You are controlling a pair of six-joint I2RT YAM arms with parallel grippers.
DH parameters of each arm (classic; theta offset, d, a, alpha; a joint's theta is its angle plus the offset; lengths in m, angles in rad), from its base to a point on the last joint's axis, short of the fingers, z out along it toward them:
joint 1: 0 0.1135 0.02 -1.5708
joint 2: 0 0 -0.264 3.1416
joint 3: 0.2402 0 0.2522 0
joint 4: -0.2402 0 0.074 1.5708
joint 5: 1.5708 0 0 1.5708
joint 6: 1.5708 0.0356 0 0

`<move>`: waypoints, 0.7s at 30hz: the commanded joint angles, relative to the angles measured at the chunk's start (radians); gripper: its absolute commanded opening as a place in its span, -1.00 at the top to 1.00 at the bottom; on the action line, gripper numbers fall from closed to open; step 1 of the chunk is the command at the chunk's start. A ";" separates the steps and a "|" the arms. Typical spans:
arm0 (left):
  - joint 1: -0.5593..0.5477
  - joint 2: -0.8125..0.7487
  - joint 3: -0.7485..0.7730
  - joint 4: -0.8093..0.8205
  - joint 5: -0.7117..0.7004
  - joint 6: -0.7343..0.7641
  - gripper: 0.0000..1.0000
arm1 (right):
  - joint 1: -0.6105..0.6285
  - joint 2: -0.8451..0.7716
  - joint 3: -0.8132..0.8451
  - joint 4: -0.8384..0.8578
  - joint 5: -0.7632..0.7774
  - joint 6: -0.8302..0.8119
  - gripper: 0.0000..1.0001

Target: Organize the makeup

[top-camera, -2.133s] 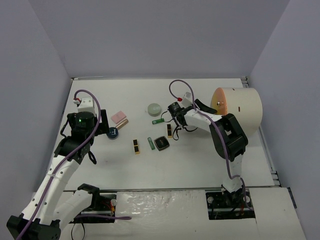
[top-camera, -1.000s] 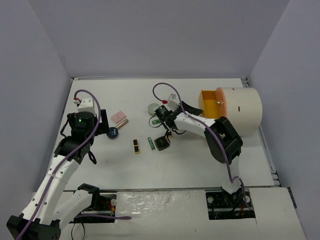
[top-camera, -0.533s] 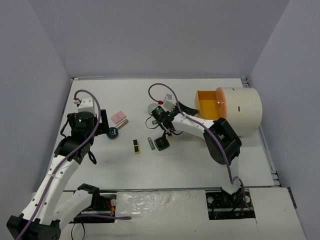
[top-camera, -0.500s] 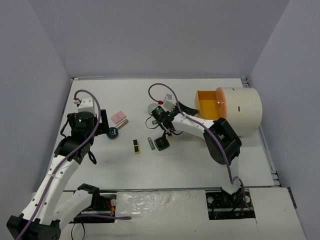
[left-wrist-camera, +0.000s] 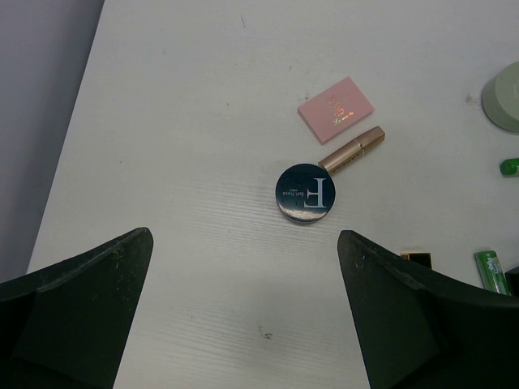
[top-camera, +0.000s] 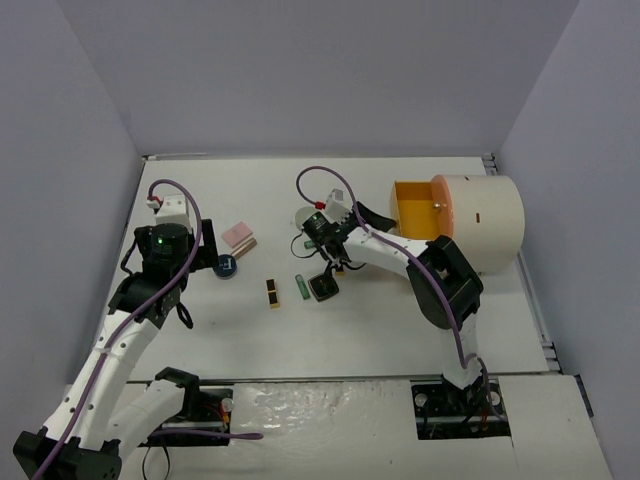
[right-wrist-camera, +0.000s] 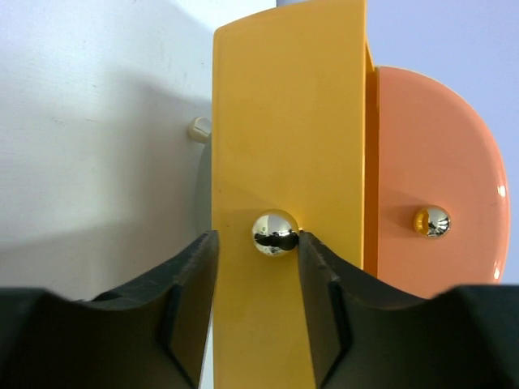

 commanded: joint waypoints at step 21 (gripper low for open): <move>0.009 -0.003 0.043 0.032 -0.015 -0.012 -0.94 | 0.103 -0.433 0.033 0.036 -0.841 0.314 -0.80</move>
